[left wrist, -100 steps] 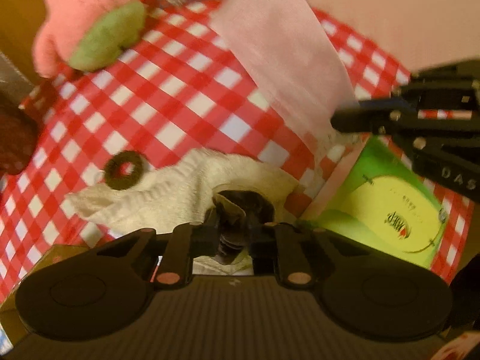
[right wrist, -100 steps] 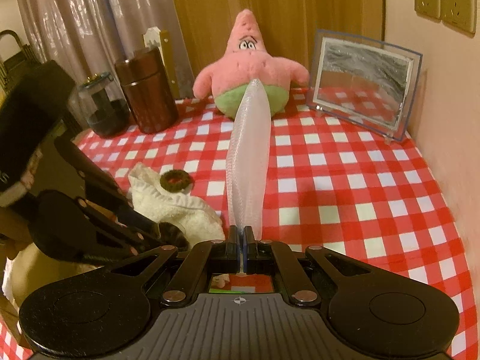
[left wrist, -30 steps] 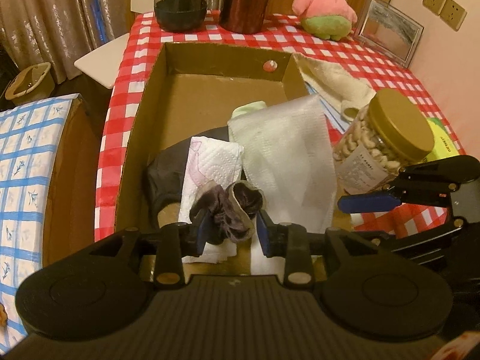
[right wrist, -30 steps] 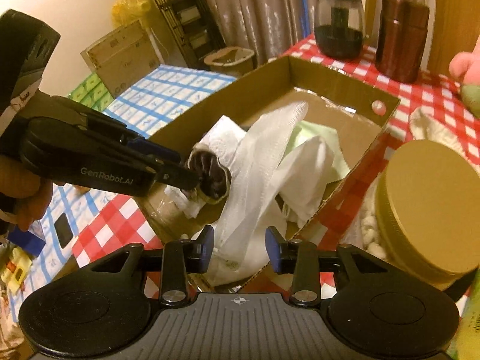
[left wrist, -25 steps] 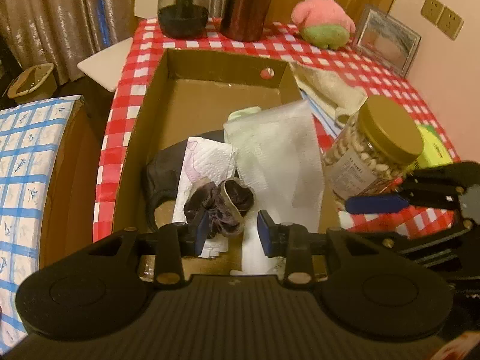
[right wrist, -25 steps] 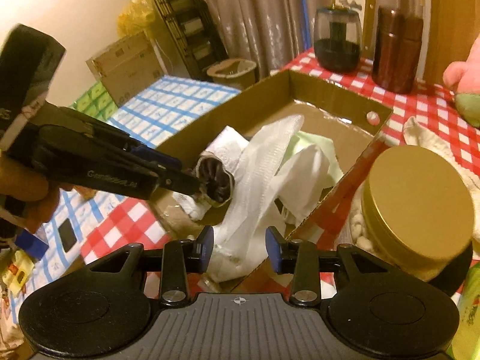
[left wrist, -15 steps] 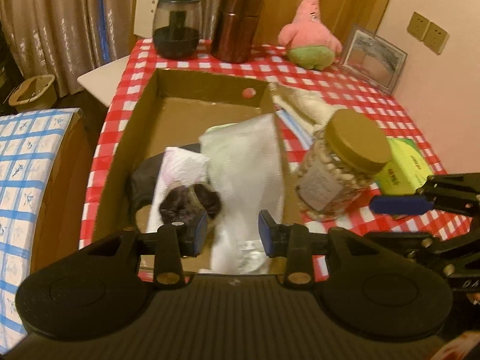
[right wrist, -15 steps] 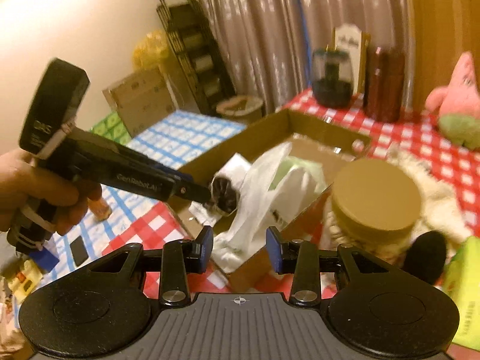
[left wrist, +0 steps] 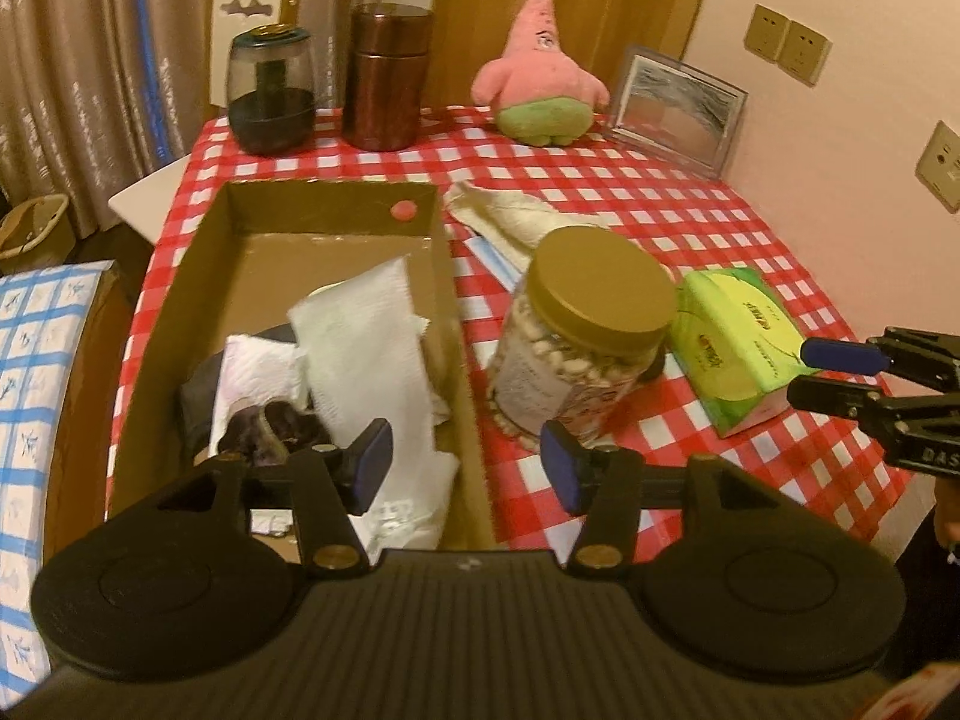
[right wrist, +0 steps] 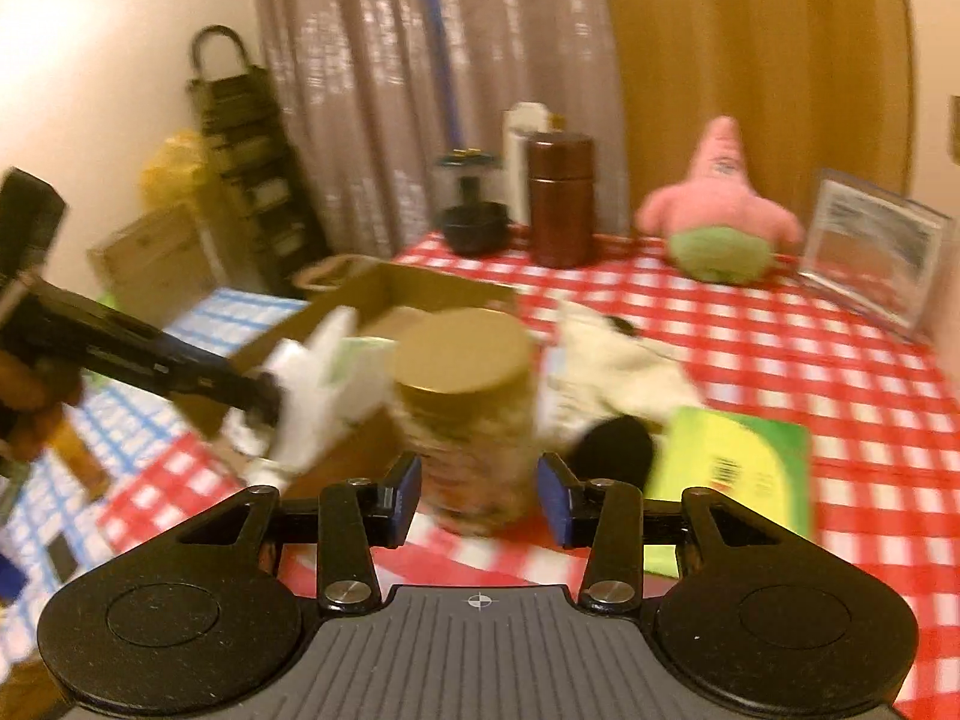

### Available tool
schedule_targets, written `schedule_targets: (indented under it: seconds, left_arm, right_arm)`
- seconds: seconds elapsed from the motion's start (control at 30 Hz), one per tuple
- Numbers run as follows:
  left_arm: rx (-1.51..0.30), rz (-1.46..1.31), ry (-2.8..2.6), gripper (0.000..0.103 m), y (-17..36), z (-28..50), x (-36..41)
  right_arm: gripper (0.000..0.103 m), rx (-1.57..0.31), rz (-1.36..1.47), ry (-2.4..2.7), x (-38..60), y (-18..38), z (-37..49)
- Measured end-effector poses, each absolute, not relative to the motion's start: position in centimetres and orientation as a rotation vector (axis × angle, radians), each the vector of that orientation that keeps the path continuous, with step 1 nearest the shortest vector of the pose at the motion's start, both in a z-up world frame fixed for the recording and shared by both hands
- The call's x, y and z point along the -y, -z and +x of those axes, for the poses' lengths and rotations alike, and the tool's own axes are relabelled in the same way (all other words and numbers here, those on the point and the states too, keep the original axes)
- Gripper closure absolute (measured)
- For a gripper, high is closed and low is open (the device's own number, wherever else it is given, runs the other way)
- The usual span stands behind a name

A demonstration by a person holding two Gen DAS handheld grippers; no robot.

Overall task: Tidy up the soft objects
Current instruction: 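Reach the right gripper to the black foam disc and grasp it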

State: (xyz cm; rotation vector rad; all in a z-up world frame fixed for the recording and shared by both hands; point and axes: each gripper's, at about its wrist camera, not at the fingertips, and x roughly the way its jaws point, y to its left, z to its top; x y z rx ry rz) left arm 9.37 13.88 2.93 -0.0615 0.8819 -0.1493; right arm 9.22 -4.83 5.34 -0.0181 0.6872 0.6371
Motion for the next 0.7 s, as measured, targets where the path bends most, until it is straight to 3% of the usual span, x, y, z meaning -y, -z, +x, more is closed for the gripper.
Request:
schedule_targets:
  seconds: [0.13,0.33,0.7]
  left_arm:
    - [-0.881,-0.038,0.171,0.039,-3.2,9.8,-13.0]
    - [-0.886,0.02,0.185,0.029,-3.6,10.7,-11.9]
    - [-0.841,0.17,0.253,0.028,-4.7,12.5,-11.2]
  right_arm:
    - [0.058,-0.691,-0.037,-0.572,7.5,-4.9,9.2]
    - [0.043,-0.717,-0.012,-0.541,9.9,-4.5,9.0]
    - [0.04,-0.736,-0.062,-0.563,9.7,-4.2,9.4]
